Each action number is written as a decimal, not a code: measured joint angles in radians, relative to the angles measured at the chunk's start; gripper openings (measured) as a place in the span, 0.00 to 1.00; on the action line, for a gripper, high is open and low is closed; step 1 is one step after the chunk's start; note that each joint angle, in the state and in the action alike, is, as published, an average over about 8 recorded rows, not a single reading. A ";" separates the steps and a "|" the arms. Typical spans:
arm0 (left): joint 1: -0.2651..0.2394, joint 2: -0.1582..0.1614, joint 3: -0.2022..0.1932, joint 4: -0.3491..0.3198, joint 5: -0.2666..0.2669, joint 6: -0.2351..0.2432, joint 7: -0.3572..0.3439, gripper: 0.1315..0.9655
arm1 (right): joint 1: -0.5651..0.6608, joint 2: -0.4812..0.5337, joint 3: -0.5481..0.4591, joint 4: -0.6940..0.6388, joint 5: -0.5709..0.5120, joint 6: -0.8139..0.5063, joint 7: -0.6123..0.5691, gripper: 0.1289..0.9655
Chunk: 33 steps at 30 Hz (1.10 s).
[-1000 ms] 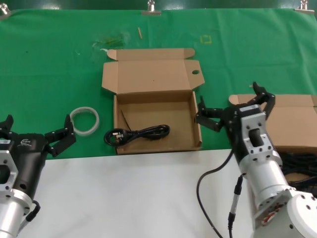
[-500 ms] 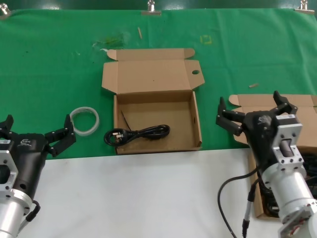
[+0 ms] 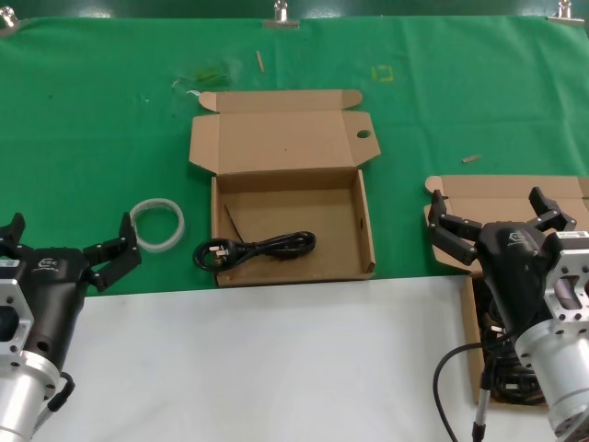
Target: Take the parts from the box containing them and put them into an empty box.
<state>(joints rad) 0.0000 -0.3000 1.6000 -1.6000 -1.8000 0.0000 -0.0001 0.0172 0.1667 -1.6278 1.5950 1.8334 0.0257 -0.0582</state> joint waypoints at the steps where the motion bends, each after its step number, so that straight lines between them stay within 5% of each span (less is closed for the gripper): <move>1: 0.000 0.000 0.000 0.000 0.000 0.000 0.000 1.00 | 0.000 0.000 0.001 0.000 -0.001 -0.001 0.001 1.00; 33: 0.000 0.000 0.000 0.000 0.000 0.000 0.000 1.00 | -0.001 0.000 0.001 0.000 -0.001 -0.001 0.002 1.00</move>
<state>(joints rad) 0.0000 -0.3000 1.6000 -1.6000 -1.8000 0.0000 0.0000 0.0165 0.1666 -1.6266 1.5952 1.8320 0.0246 -0.0560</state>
